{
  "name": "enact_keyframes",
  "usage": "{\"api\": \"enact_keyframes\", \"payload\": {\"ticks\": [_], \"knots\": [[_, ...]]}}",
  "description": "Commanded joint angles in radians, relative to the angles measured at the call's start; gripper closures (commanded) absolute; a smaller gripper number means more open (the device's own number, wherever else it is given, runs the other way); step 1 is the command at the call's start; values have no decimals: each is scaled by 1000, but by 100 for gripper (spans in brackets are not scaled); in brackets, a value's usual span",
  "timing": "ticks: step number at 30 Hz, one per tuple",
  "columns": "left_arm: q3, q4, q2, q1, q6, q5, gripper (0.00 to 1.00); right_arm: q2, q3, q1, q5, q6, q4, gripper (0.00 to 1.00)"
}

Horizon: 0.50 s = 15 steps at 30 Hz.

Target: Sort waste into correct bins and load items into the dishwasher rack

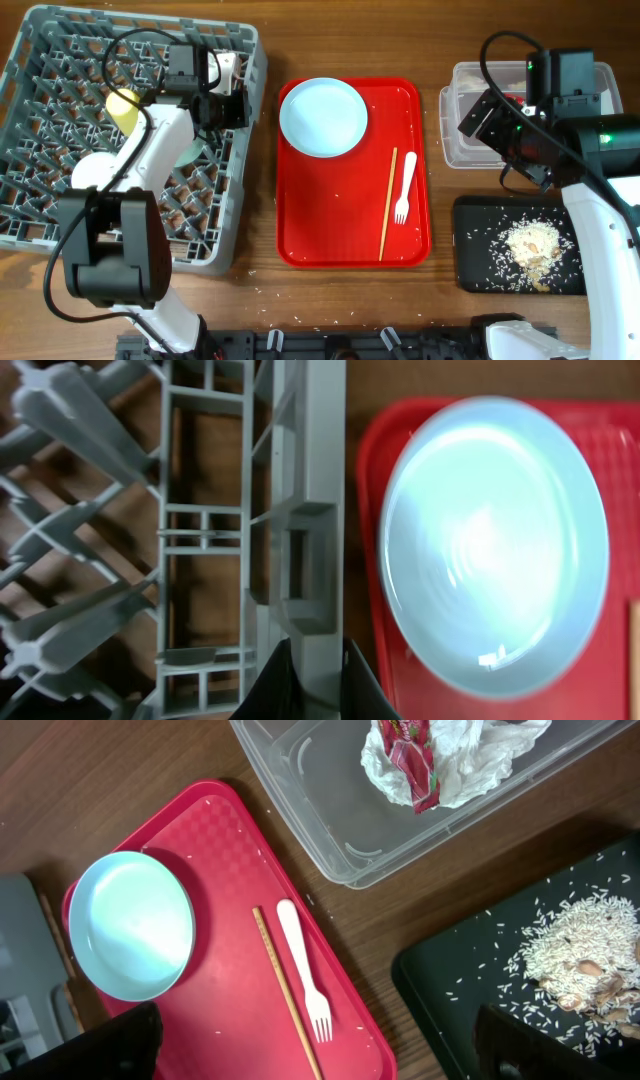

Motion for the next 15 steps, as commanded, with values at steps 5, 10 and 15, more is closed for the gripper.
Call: {"api": "enact_keyframes", "payload": {"ticks": [5,10,15], "knots": [[27,107,-32,1,-344,-220,96,9,4,-4,17,-12,0,0],[27,107,-32,1,-370,-228,96,9,4,-4,17,-12,0,0],[27,112,-32,1,-411,-229,88,9,4,-4,17,-12,0,0]]}}
